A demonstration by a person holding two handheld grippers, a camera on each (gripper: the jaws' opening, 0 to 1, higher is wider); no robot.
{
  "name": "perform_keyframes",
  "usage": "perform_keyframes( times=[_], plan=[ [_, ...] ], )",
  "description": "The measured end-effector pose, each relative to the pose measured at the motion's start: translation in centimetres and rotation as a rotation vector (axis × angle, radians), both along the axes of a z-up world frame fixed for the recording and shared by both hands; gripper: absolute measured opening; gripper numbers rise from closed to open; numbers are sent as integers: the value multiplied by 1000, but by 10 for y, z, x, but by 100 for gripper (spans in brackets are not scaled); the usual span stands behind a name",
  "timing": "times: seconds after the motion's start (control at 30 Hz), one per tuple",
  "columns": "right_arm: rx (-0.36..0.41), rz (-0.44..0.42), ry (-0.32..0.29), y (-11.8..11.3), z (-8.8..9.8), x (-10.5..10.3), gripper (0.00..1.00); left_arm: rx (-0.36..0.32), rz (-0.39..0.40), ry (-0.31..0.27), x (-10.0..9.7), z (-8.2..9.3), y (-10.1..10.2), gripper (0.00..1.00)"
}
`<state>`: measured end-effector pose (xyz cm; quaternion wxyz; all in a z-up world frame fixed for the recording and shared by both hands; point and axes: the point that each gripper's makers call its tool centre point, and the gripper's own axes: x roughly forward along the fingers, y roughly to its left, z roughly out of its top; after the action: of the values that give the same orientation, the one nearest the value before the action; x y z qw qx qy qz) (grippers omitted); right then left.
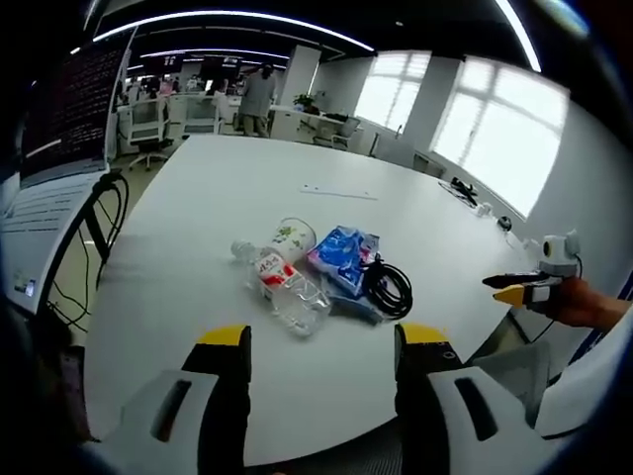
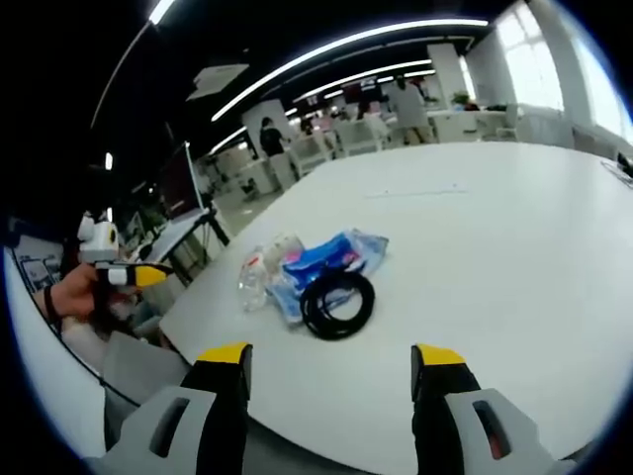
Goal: Arrange the tabletop items into an orderly group along one side of the table until the central work area is clear of visible clutter.
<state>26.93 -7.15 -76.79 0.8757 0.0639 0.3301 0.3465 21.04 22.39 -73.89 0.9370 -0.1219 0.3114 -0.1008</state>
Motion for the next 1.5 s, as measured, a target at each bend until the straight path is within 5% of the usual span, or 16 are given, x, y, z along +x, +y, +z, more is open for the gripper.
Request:
perform_keyframes(
  times=[0.43, 0.93, 1.5],
  plan=[
    [-8, -32, 12, -13, 0, -15, 66, -37, -5, 24, 10, -8, -17, 56],
    [-7, -47, 3, -14, 6, -16, 66, -70, 58, 25, 28, -11, -13, 54],
    [-4, -32, 10, -12, 6, -17, 65, -231, 356, 135, 53, -42, 8, 47]
  ],
)
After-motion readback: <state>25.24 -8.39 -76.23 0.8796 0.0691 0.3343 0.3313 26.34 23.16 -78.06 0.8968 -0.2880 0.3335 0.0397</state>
